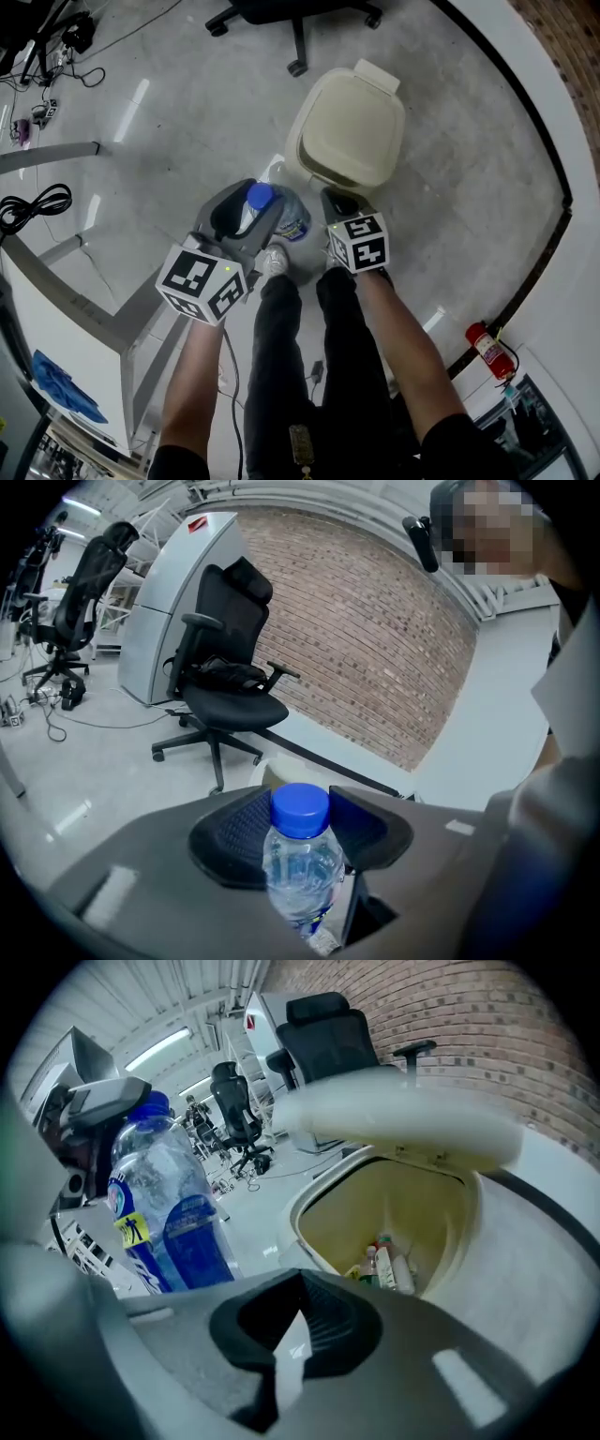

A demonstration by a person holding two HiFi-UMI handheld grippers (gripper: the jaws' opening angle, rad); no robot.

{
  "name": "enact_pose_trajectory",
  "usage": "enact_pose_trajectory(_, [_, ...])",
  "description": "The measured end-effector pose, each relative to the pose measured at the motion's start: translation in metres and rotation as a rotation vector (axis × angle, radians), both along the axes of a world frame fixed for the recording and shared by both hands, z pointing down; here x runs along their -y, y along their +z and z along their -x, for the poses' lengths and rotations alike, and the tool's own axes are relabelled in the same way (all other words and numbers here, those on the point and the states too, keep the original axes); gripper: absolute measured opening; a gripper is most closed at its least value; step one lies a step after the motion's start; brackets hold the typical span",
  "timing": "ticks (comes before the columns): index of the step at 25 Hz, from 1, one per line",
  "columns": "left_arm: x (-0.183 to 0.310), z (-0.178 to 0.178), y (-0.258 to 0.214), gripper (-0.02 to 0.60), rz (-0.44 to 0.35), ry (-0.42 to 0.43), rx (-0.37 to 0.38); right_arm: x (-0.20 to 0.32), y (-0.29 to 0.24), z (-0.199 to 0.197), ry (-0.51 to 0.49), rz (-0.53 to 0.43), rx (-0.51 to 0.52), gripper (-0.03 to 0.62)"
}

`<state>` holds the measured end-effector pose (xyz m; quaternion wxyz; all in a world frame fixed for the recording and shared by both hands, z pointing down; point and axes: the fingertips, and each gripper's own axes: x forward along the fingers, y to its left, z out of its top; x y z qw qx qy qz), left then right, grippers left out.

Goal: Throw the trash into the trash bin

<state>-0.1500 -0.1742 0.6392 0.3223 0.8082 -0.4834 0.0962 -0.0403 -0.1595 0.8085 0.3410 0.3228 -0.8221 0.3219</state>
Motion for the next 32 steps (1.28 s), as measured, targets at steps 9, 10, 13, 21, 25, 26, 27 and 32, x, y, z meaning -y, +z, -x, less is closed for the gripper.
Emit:
enact_pose_trajectory(9, [0.033,0.005,-0.047,0.198,-0.099,-0.05,-0.023,0.003,-0.028,-0.019,0.071,-0.012,0.07,0.003])
enact_pose_trajectory(10, [0.041,0.003,-0.058,0.198,-0.12,-0.058,-0.027,0.005,-0.032,-0.021,0.07,-0.016,0.073,0.003])
enact_pose_trajectory(13, [0.066,-0.004,-0.086,0.196,-0.184,-0.07,-0.035,0.015,-0.044,-0.03,0.076,-0.028,0.077,0.003])
enact_pose_trajectory(21, [0.117,-0.046,-0.072,0.196,-0.236,-0.035,-0.015,0.037,-0.071,-0.057,0.075,-0.046,0.089,0.003])
enact_pose_trajectory(25, [0.123,-0.079,-0.022,0.196,-0.174,0.012,0.023,0.04,-0.07,-0.073,0.095,-0.027,0.097,0.003])
enact_pose_trajectory(26, [0.123,-0.085,-0.008,0.196,-0.15,0.025,0.032,0.042,-0.07,-0.076,0.104,-0.026,0.101,0.003])
enact_pose_trajectory(27, [0.123,-0.091,0.006,0.196,-0.126,0.038,0.042,0.045,-0.07,-0.08,0.112,-0.028,0.106,0.002])
enact_pose_trajectory(32, [0.12,-0.111,0.062,0.198,-0.019,0.11,0.106,0.052,-0.073,-0.096,0.135,-0.03,0.117,0.003])
